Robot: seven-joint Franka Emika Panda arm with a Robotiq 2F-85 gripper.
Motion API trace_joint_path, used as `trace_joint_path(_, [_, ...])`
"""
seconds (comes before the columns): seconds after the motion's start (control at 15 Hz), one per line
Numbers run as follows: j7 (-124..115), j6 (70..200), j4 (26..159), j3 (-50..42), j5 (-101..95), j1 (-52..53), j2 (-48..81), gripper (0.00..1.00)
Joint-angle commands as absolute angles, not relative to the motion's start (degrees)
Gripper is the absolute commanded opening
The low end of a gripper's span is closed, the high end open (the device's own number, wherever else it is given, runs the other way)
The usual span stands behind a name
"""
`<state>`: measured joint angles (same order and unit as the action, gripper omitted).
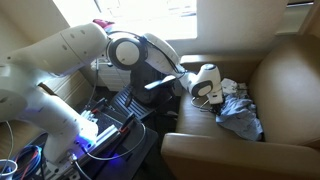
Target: Take the garment on the sofa and put it on the chair
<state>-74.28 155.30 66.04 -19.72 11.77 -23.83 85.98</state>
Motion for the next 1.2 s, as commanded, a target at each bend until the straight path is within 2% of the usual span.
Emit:
trace_joint_path(0.0, [-64.1,144.1,61.3,-13.9,12.3,-29.3,83.9,0.01])
trace_joint_path(0.4, [-44.7,138.5,68.1,-8.8,12.6,-35.6,67.1,0.01])
trace_joint_path(0.8, [-37.2,160.0,80.4,-5.4,18.1,-39.3,51.5,0.01])
trace_joint_path(1.13, [-24.8,168.0,90.9,11.3,31.7,-51.5,38.5,0.01])
